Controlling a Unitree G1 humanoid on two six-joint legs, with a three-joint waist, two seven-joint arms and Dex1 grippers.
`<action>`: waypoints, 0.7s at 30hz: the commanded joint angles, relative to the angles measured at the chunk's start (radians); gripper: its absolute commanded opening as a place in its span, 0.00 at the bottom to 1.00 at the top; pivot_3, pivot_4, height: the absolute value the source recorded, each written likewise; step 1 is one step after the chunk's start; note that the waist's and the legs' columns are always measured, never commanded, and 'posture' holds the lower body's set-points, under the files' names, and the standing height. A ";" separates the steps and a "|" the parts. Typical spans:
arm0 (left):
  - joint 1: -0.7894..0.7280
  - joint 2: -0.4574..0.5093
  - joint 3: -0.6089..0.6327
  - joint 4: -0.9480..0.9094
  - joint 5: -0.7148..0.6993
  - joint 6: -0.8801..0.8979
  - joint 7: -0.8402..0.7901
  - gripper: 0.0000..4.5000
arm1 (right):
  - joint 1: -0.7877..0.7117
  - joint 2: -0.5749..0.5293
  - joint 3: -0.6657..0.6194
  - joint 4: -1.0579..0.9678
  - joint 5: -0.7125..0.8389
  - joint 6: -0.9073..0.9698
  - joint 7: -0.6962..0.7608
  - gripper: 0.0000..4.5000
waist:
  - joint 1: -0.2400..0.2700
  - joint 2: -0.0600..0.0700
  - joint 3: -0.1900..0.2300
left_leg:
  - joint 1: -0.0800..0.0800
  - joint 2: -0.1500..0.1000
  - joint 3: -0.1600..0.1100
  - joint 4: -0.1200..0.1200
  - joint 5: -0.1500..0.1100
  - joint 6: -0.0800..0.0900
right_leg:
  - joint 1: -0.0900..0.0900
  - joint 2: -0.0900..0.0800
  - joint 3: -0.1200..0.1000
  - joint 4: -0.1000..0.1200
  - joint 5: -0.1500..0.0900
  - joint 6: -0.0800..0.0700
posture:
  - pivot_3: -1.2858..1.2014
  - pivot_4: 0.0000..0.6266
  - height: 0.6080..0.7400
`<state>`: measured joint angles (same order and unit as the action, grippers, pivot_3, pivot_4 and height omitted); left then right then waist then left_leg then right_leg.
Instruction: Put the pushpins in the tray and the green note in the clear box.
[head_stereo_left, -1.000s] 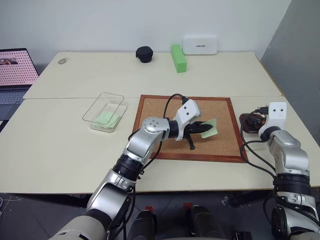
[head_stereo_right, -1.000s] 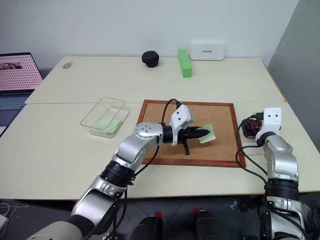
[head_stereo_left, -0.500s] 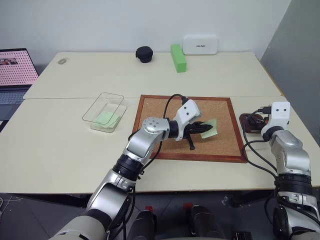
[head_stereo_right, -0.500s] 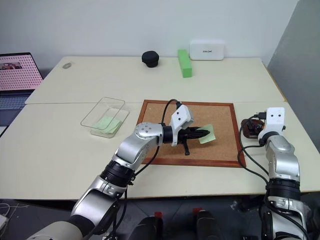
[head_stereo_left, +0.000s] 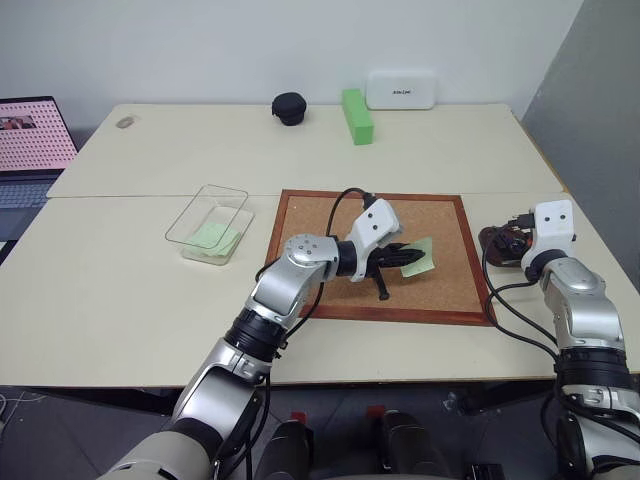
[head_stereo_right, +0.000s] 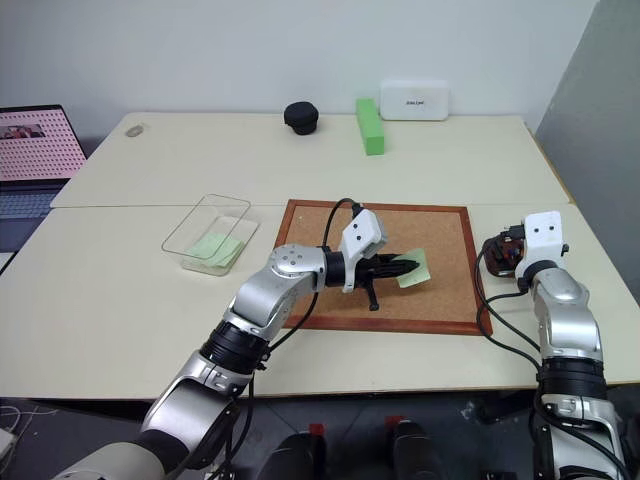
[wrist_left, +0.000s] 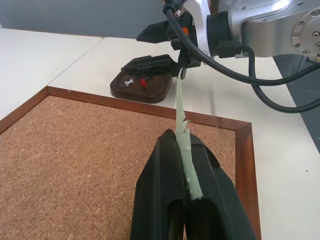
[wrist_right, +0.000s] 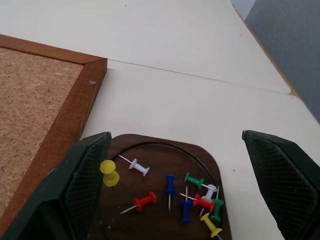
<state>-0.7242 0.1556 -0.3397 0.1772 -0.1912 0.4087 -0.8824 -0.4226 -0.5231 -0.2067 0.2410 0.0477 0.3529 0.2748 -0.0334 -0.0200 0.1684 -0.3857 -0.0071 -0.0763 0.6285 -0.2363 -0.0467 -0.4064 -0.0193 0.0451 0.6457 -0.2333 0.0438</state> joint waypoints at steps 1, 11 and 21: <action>-0.002 -0.001 0.010 -0.040 0.002 -0.005 0.009 0.00 | 0.044 -0.064 0.065 -0.036 -0.054 -0.119 0.080 0.99 | -0.001 0.000 0.000 | 0.000 0.000 0.000 0.000 0.000 0.000 | 0.000 0.000 0.000 0.000 0.000 0.000 | 0.52 0.24 1.00; 0.006 -0.005 0.009 -0.052 -0.002 0.004 0.018 0.00 | 0.082 -0.080 0.071 -0.048 -0.057 -0.192 0.116 0.99 | -0.002 0.000 0.000 | 0.000 0.000 0.000 0.000 0.000 0.000 | 0.000 0.000 0.000 0.000 0.000 0.000 | 0.52 0.24 1.00; 0.006 -0.001 0.010 -0.055 -0.004 0.008 0.019 0.00 | -0.037 0.071 -0.182 -0.055 0.218 0.079 -0.031 0.99 | -0.002 0.000 0.000 | 0.000 0.000 0.000 0.000 0.000 0.000 | 0.000 0.000 0.001 0.001 0.000 0.000 | 0.52 0.24 1.00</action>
<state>-0.7145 0.1544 -0.3394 0.1652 -0.1907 0.4160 -0.8626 -0.4166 -0.4638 -0.2973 0.2319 0.1743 0.3552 0.3021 -0.0358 -0.0199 0.1685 -0.3853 -0.0067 -0.0763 0.6288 -0.2362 -0.0468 -0.4063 -0.0192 0.0456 0.6464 -0.2327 0.0428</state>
